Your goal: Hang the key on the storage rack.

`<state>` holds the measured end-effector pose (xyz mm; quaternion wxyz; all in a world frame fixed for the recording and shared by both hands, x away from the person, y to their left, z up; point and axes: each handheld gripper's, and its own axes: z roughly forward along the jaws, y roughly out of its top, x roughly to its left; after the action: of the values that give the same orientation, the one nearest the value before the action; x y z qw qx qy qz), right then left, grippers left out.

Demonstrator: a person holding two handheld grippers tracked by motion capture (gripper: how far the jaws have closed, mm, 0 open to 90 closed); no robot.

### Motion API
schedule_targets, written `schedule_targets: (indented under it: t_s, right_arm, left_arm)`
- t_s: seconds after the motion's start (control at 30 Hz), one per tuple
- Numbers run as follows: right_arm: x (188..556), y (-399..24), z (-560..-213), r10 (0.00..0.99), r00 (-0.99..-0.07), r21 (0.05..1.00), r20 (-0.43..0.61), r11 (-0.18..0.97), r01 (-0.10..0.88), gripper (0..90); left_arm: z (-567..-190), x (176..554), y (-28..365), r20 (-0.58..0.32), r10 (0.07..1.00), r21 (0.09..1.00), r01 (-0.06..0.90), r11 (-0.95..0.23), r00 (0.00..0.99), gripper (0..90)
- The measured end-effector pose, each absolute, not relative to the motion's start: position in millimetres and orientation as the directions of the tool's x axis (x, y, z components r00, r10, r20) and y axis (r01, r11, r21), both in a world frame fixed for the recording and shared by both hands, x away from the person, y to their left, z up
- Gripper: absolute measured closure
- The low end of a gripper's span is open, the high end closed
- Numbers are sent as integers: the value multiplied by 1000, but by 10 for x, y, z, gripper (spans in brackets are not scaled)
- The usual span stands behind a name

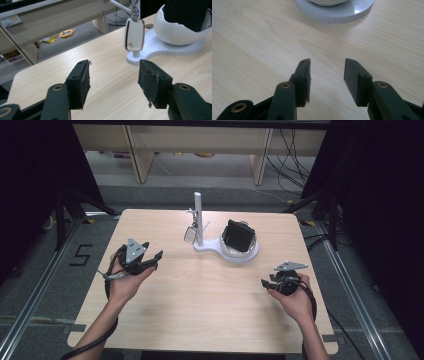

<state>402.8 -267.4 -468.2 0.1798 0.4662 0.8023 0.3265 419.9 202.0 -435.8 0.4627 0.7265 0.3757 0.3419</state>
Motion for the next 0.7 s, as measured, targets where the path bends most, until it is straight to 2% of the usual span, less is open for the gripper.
schedule_targets:
  t_s: [0.33, 0.7]
  right_arm:
    - [4025, -2644, -4707, 863, -504, 687, 28, 350, 637, 565]
    - [4021, -2642, -4725, 862, -506, 688, 25, 352, 634, 558]
  left_arm:
    - [-4871, 3913, 2195, 47, 894, 926, 316, -206, 446, 388]
    - [-5222, 3790, 2281, -23, 898, 946, 300, -123, 439, 373]
